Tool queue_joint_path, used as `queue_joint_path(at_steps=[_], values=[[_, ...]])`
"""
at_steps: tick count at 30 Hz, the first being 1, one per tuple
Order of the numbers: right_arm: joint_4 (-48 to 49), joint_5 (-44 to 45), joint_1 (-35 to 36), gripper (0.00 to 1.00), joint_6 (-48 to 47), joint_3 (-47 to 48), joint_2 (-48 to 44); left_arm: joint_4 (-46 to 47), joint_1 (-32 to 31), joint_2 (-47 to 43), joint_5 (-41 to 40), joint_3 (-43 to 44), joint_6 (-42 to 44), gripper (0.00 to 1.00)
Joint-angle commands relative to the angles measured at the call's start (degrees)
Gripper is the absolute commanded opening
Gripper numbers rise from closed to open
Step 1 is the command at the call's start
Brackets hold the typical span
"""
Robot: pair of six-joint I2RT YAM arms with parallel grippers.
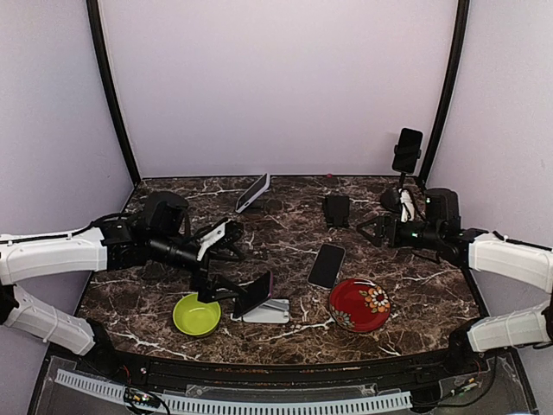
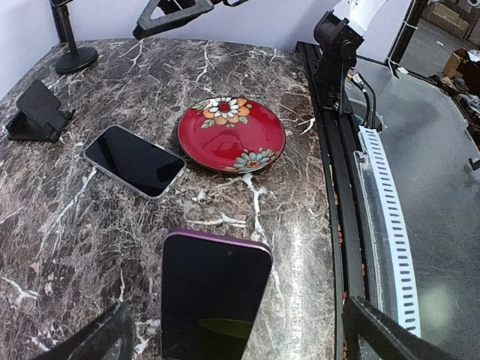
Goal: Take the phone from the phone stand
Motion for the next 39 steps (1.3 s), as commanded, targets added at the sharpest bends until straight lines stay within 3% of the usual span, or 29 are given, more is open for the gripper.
queue_joint_path(at_steps=[1, 21, 39], values=[[2.8, -0.9, 0.3, 0.99, 0.4, -0.8, -1.6, 2.7, -1.6, 0.2, 2.5, -1.3, 3.5, 0.99], [2.8, 0.9, 0.3, 0.99, 1.6, -2.7, -3.9, 2.2, -2.8, 9.7, -2.6, 1.5, 6.6, 0.99], [2.2, 2.9, 0.3, 0.99, 1.5, -3.0, -3.4, 0.1, -2.8, 15.9, -1.0, 4.0, 8.8, 0.99]])
